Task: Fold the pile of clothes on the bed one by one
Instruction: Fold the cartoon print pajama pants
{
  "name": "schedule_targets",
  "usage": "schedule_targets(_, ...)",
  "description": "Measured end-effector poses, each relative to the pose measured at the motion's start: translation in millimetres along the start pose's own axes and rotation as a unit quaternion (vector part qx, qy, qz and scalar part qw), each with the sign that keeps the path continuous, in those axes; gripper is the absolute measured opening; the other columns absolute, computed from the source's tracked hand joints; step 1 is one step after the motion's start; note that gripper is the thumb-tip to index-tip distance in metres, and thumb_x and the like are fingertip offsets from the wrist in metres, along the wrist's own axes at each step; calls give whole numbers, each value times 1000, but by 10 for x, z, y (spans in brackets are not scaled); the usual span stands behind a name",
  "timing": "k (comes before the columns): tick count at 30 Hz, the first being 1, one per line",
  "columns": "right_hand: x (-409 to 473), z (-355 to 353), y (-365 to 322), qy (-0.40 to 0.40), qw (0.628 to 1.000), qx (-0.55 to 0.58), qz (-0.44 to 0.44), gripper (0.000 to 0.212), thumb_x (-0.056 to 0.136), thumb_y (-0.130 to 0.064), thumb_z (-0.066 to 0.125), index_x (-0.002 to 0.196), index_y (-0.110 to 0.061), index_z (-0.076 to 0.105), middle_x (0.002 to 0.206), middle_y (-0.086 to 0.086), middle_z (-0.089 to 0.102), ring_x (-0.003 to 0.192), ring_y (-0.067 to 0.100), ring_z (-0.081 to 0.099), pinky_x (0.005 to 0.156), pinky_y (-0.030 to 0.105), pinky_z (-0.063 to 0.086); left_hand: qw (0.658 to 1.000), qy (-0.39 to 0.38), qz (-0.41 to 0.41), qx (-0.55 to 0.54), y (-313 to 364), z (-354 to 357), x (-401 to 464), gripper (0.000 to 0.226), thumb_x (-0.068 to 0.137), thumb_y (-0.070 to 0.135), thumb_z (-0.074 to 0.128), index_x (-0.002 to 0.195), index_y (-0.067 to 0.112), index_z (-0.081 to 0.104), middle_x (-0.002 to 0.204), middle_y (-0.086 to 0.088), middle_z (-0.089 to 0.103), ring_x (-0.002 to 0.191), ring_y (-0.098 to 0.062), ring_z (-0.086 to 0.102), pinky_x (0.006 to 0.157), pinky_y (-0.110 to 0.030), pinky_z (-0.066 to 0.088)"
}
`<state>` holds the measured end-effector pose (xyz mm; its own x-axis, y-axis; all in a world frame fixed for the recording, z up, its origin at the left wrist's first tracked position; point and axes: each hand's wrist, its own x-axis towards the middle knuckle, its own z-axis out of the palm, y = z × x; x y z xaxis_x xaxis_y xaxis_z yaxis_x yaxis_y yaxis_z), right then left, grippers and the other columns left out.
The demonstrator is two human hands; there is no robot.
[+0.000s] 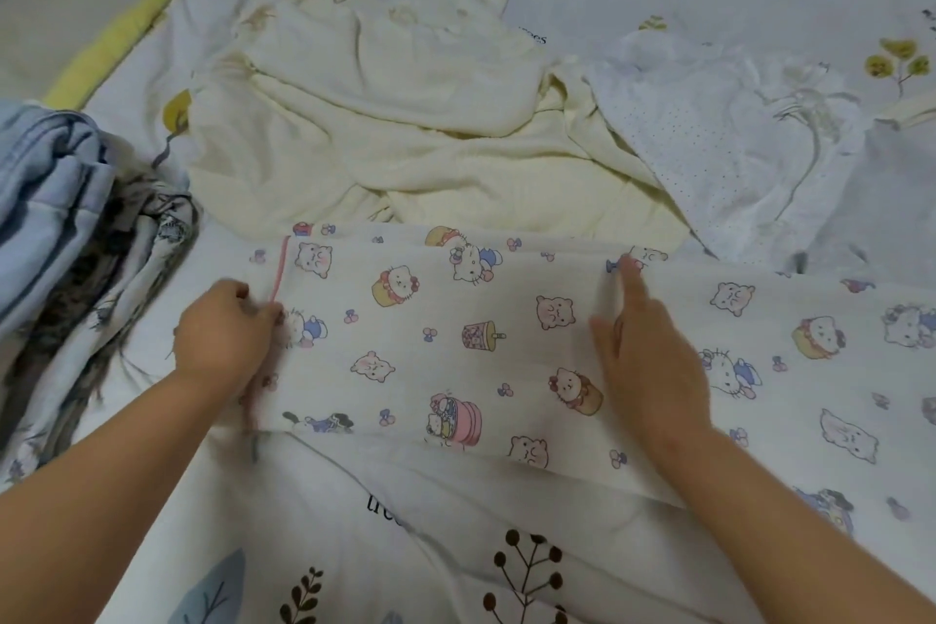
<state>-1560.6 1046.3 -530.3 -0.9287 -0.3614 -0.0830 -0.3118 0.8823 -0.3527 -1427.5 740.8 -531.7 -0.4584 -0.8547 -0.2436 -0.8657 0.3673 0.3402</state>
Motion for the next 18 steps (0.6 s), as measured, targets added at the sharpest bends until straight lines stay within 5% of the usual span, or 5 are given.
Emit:
schedule_targets(7, 686, -166, 178, 68, 996, -32, 44, 29, 99, -29, 37, 88, -7, 52, 68, 9, 51, 61, 26, 47, 55, 31, 30, 983, 131, 105, -68, 174, 16, 108, 23, 90, 19, 57, 107, 5, 49, 91, -18, 60, 86, -36, 53, 70, -37, 35)
schedule_targets(10, 742, -224, 94, 135, 980, 103, 105, 15, 98, -19, 37, 105, -10, 47, 81, 9, 53, 64, 21, 46, 55, 32, 30, 990, 123, 41, -62, 172, 50, 119, 39, 90, 22, 56, 121, 2, 44, 114, -22, 55, 101, -40, 52, 81, -43, 39)
schedule_targets(12, 640, -173, -33, 117, 982, 112, 92, 41, 92, -15, 43, 132, -11, 37, 116, 14, 52, 100, 28, 52, 81, 39, 42, 986, 139, 89, -21, 169, 97, 19, 46, 90, 22, 53, 127, -4, 42, 128, -28, 46, 115, -44, 45, 94, -51, 35)
schedule_targets(15, 253, 57, -248, 20, 1000, 6, -6, 67, 92, -29, 48, 149, -14, 15, 153, 19, 18, 140, 33, 18, 113, 46, 20, 963, 88, 238, 86, 121, 250, -202, 58, 88, 34, 45, 135, 1, 40, 141, -28, 35, 129, -44, 34, 103, -56, 27)
schedule_targets(18, -98, 316, -292, -116, 985, -102, -73, 70, 96, -47, 32, 149, -22, -6, 155, 15, -16, 144, 33, -11, 115, 48, -1, 977, 36, 191, 90, 57, 355, -264, 58, 86, 38, 39, 132, 3, 44, 138, -27, 39, 127, -42, 36, 100, -55, 31)
